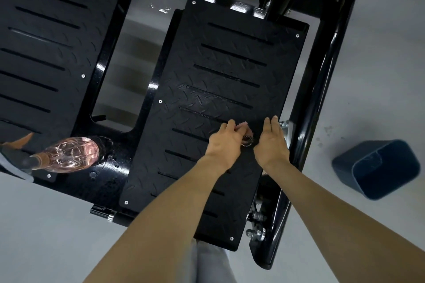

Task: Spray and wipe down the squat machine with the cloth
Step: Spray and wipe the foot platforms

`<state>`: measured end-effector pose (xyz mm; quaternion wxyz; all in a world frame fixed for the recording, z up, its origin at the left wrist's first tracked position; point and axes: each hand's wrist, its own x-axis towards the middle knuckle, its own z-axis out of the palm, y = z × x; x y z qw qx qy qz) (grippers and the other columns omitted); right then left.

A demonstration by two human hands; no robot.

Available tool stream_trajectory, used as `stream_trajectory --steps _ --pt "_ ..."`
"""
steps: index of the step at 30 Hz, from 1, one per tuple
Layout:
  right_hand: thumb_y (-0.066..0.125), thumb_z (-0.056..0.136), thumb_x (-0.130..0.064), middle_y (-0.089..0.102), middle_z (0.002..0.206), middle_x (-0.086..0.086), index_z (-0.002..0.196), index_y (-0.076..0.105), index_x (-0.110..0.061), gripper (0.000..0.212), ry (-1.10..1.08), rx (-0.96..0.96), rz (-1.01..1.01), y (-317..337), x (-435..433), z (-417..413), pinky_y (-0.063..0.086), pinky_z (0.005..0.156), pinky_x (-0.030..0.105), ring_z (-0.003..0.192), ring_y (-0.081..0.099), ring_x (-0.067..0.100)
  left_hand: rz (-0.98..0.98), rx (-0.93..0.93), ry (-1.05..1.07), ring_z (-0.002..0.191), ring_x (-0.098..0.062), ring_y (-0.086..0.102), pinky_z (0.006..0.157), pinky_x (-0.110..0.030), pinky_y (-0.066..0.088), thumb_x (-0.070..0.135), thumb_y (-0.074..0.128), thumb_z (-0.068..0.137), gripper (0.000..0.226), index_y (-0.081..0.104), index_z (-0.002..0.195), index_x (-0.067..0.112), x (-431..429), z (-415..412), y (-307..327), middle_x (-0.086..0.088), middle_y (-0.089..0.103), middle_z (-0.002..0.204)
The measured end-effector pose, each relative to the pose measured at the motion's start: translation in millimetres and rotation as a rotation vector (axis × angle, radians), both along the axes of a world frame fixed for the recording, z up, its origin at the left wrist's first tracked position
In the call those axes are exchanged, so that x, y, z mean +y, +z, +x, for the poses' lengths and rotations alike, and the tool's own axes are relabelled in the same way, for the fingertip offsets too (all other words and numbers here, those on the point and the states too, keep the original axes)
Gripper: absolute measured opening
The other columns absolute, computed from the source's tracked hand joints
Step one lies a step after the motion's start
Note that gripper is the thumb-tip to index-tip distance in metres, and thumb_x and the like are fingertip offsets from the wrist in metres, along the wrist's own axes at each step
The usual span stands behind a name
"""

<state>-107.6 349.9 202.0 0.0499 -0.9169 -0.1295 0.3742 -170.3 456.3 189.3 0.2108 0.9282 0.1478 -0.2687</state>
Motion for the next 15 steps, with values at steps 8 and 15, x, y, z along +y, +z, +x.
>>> stream_trajectory --steps 8,15 --pt "0.052 0.092 -0.01 -0.012 0.159 0.01 0.152 0.004 -0.007 0.077 0.017 0.084 -0.006 -3.2 9.6 2.6 0.014 0.12 0.036 0.148 0.0 0.024 0.057 -0.159 0.022 0.115 -0.027 0.04 0.075 -0.036 0.049 0.004 0.052 0.088 0.057 0.039 0.142 0.019 18.3 36.3 7.7 -0.011 0.037 0.126" --pt "0.056 0.09 -0.012 -0.015 0.158 0.013 0.153 -0.001 -0.009 0.085 0.153 0.039 -0.025 -1.6 -1.4 1.4 0.01 0.121 0.038 0.148 -0.003 0.025 0.248 -0.096 -0.206 0.122 -0.029 0.035 0.087 -0.039 0.046 0.009 0.056 0.089 0.056 0.034 0.14 0.012 0.7 58.5 1.5 -0.013 0.03 0.134"
